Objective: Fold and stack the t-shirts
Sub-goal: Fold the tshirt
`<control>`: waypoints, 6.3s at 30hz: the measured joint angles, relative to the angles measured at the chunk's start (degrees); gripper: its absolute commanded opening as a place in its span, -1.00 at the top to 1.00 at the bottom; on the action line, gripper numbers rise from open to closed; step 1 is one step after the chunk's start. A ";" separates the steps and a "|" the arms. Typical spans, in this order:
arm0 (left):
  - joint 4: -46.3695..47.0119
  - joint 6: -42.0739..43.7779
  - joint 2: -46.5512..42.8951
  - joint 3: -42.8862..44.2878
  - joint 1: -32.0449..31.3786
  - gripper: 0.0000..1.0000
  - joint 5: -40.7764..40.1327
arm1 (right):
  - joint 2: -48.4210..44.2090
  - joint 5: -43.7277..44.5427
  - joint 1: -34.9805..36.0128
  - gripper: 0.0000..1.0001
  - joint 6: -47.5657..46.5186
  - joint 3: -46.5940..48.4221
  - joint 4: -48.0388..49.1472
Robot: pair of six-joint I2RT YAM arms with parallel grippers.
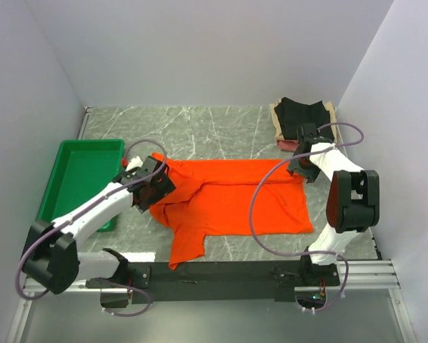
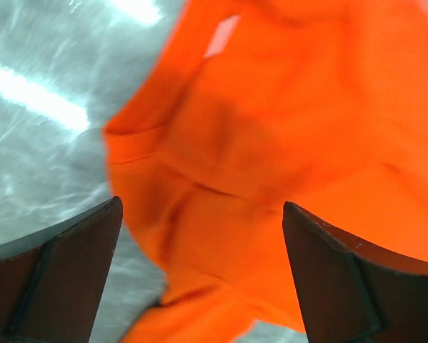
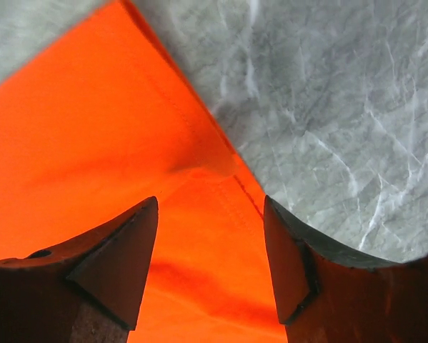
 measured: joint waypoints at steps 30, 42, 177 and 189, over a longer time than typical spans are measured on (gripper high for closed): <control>21.75 12.46 36.79 24.72 19.34 -0.99 14.23 | 13.22 -16.41 3.69 -0.61 -2.78 9.29 9.88; 20.06 15.61 36.17 24.87 22.03 -0.99 12.44 | 16.68 -13.20 5.99 -0.61 -3.10 15.47 7.21; -21.18 1.27 2.08 11.26 -4.28 -0.99 5.51 | -7.43 -13.53 13.99 -0.56 -0.68 -13.73 10.32; 5.66 10.45 27.12 15.74 12.24 -0.99 8.22 | 7.85 -15.32 13.84 -0.57 -2.84 7.17 10.67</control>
